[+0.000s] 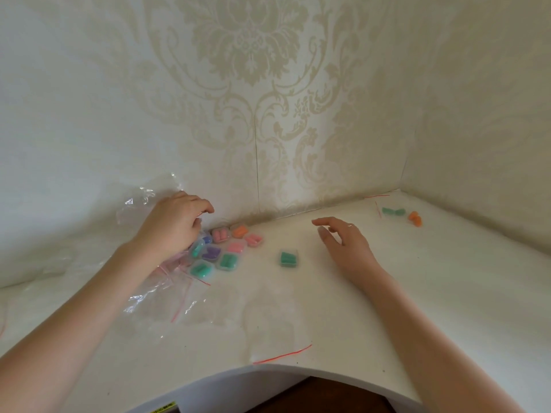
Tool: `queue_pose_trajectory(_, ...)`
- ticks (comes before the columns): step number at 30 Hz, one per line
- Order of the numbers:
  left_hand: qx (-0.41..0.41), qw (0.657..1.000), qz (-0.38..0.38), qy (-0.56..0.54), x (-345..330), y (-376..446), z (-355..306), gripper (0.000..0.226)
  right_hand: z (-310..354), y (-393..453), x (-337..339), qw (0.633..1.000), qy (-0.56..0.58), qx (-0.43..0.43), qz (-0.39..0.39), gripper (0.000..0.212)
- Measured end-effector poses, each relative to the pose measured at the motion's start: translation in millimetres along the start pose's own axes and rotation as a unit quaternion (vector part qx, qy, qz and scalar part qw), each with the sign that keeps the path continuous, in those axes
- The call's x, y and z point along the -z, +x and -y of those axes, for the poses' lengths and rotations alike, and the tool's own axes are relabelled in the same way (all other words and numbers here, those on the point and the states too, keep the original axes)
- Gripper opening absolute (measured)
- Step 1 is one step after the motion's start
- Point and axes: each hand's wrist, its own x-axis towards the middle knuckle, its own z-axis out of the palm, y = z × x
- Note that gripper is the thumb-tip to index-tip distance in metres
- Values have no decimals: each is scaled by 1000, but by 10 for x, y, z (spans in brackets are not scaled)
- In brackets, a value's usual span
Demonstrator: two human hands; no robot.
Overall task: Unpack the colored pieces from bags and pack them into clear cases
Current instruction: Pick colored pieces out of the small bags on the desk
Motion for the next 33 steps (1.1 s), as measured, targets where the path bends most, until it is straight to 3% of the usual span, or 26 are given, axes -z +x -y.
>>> queue_pose_trajectory(3, 2, 1000, -17, -22, -43, 67, -161, 30, 36, 3, 35, 999, 18, -10, -38, 25)
queue_pose_trajectory(6, 4, 996, -41, -80, -132, 140, -590, 29, -15, 94, 130, 990, 19, -13, -140, 24)
queue_pose_trajectory(9, -12, 985, 34, -170, -324, 176, -1176, 28, -185, 198, 313, 974, -28, -82, -211, 32)
queue_pose_trajectory(14, -60, 971, 128, -191, -717, 131, -1662, 46, -473, 395, 633, 954, -225, -188, -55, 58)
queue_pose_trajectory(18, -83, 975, 139, -152, -864, 72, -1713, 50, -776, 621, 718, 915, -337, -222, 1, 54)
queue_pose_trajectory(20, -91, 972, 138, -167, -861, 85, -1713, 49, -888, 633, 664, 916, -326, -234, -20, 47)
queue_pose_trajectory(25, -101, 968, 142, -179, -862, 99, -1716, 48, -896, 532, 593, 931, -311, -140, -129, 26)
queue_pose_trajectory(28, -102, 969, 132, -185, -850, 100, -1722, 47, -789, 453, 575, 942, -223, -118, -221, 20)
queue_pose_trajectory(31, -98, 969, 110, -200, -847, 95, -1734, 49, -592, 363, 534, 937, 15, -115, -329, 18)
queue_pose_trajectory(33, -67, 962, 55, -258, -842, 101, -1747, 48, -406, 284, 488, 927, 171, -104, -318, 16)
